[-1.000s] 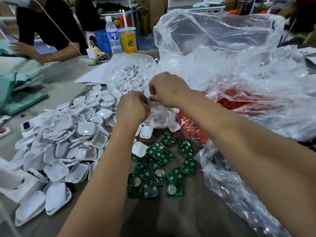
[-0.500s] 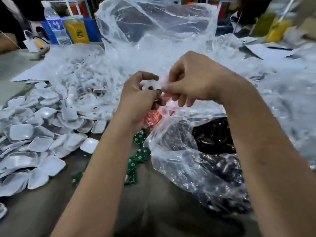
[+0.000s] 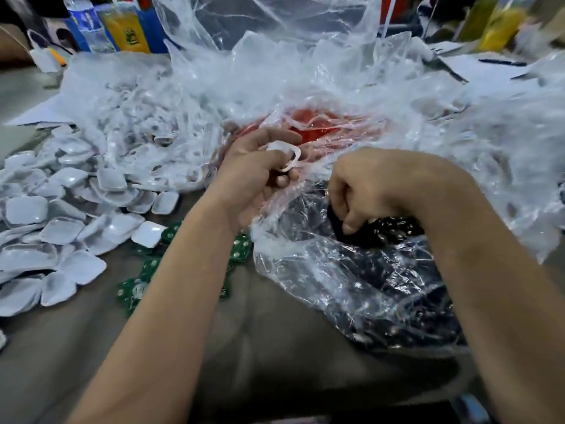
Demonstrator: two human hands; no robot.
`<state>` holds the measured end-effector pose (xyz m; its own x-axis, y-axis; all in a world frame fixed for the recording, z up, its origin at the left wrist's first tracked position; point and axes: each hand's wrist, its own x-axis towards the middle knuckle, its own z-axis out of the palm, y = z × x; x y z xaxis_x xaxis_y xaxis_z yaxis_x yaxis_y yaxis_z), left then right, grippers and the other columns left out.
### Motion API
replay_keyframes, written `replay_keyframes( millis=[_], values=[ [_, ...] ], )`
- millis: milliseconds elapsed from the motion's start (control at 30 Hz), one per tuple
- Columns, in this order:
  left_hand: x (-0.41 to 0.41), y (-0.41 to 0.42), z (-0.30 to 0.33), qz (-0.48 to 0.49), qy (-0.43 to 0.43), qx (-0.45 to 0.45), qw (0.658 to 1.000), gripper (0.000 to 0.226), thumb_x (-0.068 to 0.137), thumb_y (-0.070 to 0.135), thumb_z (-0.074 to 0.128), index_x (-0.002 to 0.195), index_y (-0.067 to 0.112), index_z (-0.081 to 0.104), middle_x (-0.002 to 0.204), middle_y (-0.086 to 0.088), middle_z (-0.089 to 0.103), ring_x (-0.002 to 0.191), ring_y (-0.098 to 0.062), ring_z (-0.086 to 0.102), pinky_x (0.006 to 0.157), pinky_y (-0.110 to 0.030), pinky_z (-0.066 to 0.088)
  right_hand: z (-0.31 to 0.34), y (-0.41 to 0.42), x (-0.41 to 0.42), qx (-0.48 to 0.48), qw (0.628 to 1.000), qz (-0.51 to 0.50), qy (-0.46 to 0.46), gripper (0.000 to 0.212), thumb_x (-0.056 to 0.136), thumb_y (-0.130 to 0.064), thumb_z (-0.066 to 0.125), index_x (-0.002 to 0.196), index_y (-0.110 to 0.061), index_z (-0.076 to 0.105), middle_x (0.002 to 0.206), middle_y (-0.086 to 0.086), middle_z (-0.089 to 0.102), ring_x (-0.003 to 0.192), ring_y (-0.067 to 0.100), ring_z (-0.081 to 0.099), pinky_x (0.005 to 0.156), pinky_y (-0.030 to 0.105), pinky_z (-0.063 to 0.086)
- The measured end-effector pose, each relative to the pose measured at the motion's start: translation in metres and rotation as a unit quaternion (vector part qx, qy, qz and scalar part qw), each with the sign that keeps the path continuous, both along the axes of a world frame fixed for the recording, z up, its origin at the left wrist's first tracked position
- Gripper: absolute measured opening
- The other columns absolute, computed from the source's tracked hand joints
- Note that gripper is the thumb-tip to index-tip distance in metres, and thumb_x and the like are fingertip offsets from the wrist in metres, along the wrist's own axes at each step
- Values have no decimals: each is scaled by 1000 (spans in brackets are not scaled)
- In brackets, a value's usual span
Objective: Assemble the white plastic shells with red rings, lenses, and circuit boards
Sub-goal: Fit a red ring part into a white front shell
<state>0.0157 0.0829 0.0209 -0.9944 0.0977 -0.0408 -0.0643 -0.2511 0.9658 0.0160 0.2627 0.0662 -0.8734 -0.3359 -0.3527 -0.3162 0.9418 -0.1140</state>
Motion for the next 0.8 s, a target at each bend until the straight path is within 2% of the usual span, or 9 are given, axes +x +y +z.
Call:
replay_keyframes(
  millis=[100,167,267,367,467,533,567,700,800],
  values=[
    [4,-21,-3,-5,4,-19,1000,21,102,-2,51,108,5,70,94,-13,77,56,-13,59,43,-16,40,8,9,-8,-30,999,-18,12,24,64,-27,99,72,-27,75,51,-30,60,56,4,60,60,26,42],
    [8,-36,-6,4,-2,-34,999,22,106,4,48,110,6,70,96,-15,77,56,-13,59,42,-17,41,12,13,-10,-66,997,-38,-7,20,69,-19,96,72,-24,77,55,-20,67,49,6,65,59,24,43],
    [12,-56,-11,36,-17,-39,998,25,109,7,43,112,3,68,96,-19,77,53,-18,60,41,-19,40,19,13,-5,-82,994,-65,-24,16,74,-7,91,78,-16,79,63,-1,75,58,14,74,62,30,57],
    [14,-73,-19,66,-19,-54,996,23,110,7,41,109,5,64,98,-17,78,51,-18,64,42,-22,44,34,6,1,-73,993,-60,65,18,74,-16,93,77,-23,77,59,-7,73,56,6,73,63,31,54],
    [14,-80,-31,81,-6,-77,994,15,108,3,43,103,5,57,97,-16,78,53,-20,67,40,-21,43,41,-27,14,-274,948,-58,150,13,80,-23,88,84,-25,75,62,-10,74,50,3,70,40,21,48],
    [12,-83,-40,82,11,-100,992,13,107,1,46,102,4,57,93,-19,78,52,-22,66,40,-21,42,34,-63,18,-416,898,-60,130,4,90,-18,80,91,-18,77,71,-3,77,55,10,73,43,18,50],
    [12,-83,-43,81,18,-110,991,12,106,1,48,102,3,59,92,-20,77,51,-22,64,39,-22,41,28,-77,17,-427,893,-59,131,5,95,-12,74,96,-14,78,75,1,78,58,13,74,46,19,51],
    [9,-86,-50,95,31,-131,986,15,105,5,52,102,6,67,87,-16,77,45,-17,58,37,-21,37,14,-87,-16,-329,907,-116,235,37,95,8,49,106,-10,79,98,14,76,76,24,72,61,23,51],
    [8,-83,-50,96,31,-136,986,20,107,8,50,98,8,69,84,-14,77,44,-15,55,37,-21,36,11,-75,-50,-187,943,-149,231,22,87,-2,50,88,-5,73,90,20,70,82,39,67,71,36,54]
  ],
)
